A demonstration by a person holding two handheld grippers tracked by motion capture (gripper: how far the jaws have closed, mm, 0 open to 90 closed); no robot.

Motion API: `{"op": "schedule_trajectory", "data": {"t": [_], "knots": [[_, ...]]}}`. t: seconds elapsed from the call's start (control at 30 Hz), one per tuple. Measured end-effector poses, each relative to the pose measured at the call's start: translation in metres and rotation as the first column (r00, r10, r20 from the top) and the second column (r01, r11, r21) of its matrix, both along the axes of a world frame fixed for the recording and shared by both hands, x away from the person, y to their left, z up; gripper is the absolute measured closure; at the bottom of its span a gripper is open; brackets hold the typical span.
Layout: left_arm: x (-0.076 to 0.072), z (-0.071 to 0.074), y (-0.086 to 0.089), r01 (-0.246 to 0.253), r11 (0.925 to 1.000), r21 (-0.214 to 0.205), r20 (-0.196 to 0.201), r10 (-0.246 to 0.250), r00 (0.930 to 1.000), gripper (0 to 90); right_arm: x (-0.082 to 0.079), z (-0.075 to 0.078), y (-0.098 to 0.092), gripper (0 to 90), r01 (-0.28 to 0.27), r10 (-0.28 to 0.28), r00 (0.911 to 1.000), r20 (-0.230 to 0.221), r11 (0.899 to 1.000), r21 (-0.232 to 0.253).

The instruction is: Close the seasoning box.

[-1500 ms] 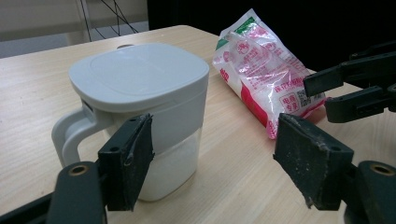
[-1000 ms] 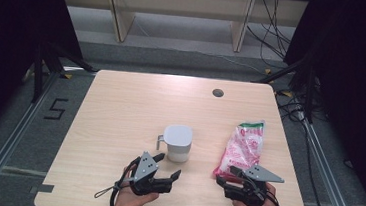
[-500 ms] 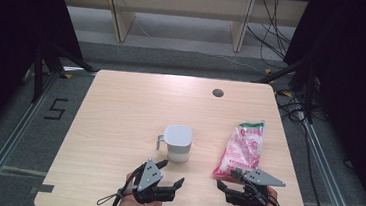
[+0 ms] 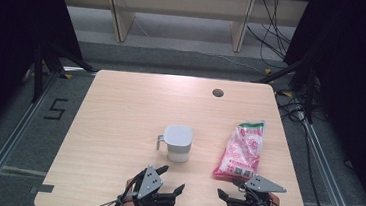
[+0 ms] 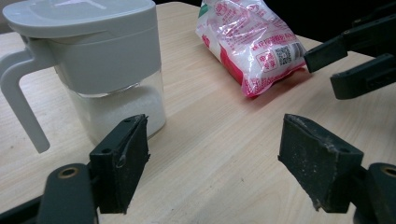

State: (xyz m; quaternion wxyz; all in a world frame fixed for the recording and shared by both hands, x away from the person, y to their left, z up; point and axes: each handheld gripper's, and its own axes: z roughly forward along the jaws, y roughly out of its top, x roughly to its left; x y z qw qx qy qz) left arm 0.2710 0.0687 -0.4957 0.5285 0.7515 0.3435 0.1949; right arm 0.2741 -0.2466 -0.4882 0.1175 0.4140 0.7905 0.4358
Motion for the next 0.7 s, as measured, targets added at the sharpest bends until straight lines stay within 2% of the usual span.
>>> {"op": "schedule_trajectory", "data": {"t": [0.07,0.1,0.13,0.17,0.2,0.23,0.27,0.3,0.33,0.37,0.4,0.43,0.47,0.5,0.53,0.6,0.63,0.67,0.7], "knots": [[0.0,-0.002,0.0,0.001,1.0,0.004,0.005,-0.001,1.0,23.4,0.0,-0.002,-0.002,29.5,-0.023,0.023,0.9995,0.021,1.0,-0.005],[-0.001,-0.003,0.0,0.005,1.0,-0.001,0.002,-0.005,1.0,23.4,-0.004,-0.001,-0.001,29.4,-0.005,0.005,0.9999,-0.012,1.0,0.008],[-0.002,-0.004,0.002,0.003,0.9997,0.025,-0.003,-0.003,1.0,23.4,-0.002,-0.003,-0.003,29.3,-0.033,0.033,0.9993,0.019,0.999,-0.008],[-0.003,-0.005,0.001,0.001,0.9999,0.013,-0.009,-0.001,1.0,23.4,-0.005,-0.002,-0.002,29.4,-0.015,0.015,0.9999,-0.007,1.0,-0.009],[-0.003,-0.006,0.001,0.004,0.9999,0.012,-0.008,-0.003,1.0,23.4,-0.006,-0.003,-0.003,29.4,-0.012,0.012,0.9999,0.005,1.0,-0.02],[-0.004,-0.007,0.002,0.008,0.9999,0.01,-0.014,-0.008,0.9999,23.4,-0.008,-0.003,-0.003,29.4,-0.013,0.013,0.9999,-0.009,1.0,0.001],[-0.005,-0.008,0.002,0.0,0.9999,0.01,-0.017,0.001,0.9999,23.4,-0.009,-0.004,-0.004,29.3,-0.012,0.012,0.9999,-0.004,1.0,-0.017],[-0.006,-0.009,0.003,0.006,0.9999,0.013,-0.009,-0.005,0.9999,23.4,-0.009,-0.004,-0.005,29.3,-0.025,0.025,0.9997,0.009,1.0,-0.015],[-0.007,-0.01,0.004,0.0,0.9996,0.029,-0.018,0.0,0.9998,23.4,-0.012,-0.004,-0.005,29.3,-0.015,0.015,0.9999,-0.007,1.0,-0.023],[-0.008,-0.011,0.005,0.002,0.9989,0.047,-0.019,-0.001,0.9998,23.4,-0.011,-0.004,-0.006,29.2,-0.027,0.027,0.9996,0.006,1.0,-0.016],[-0.009,-0.014,0.004,-0.001,0.9999,0.015,-0.023,0.001,0.9997,23.4,-0.015,-0.003,-0.005,29.1,-0.002,0.002,0.9996,-0.028,1.0,-0.015],[-0.01,-0.015,0.004,-0.008,0.9998,0.016,-0.027,0.008,0.9996,23.4,-0.013,-0.005,-0.007,29.1,-0.023,0.023,0.9996,0.015,0.999,-0.035],[-0.009,-0.016,0.005,0.001,0.9996,0.03,-0.016,-0.001,0.9999,23.4,-0.015,-0.005,-0.006,29.0,-0.012,0.012,0.9999,-0.004,1.0,-0.018],[-0.008,-0.017,0.005,0.004,0.9997,0.025,-0.014,-0.003,0.9999,23.4,-0.015,-0.005,-0.008,28.9,-0.035,0.035,0.9993,0.014,0.999,-0.031],[-0.01,-0.018,0.005,-0.011,0.9997,0.02,-0.036,0.011,0.9993,23.3,-0.017,-0.005,-0.008,29.0,-0.022,0.021,0.9998,-0.006,0.999,-0.025],[-0.01,-0.017,0.006,-0.011,0.9997,0.023,-0.033,0.011,0.9994,23.3,-0.018,-0.005,-0.01,29.0,-0.033,0.034,0.9993,0.015,0.998,-0.046],[-0.011,-0.017,0.006,-0.017,0.9998,0.009,-0.033,0.017,0.9993,23.3,-0.018,-0.006,-0.009,29.0,-0.027,0.028,0.9995,0.016,0.999,-0.04],[-0.01,-0.017,0.009,-0.016,0.9987,0.048,-0.035,0.017,0.9992,23.3,-0.019,-0.006,-0.01,28.9,-0.036,0.036,0.9992,0.014,0.999,-0.038],[-0.01,-0.017,0.007,-0.011,0.9998,0.018,-0.026,0.012,0.9996,23.3,-0.019,-0.006,-0.01,28.9,-0.025,0.026,0.9995,0.02,0.998,-0.049]]}}
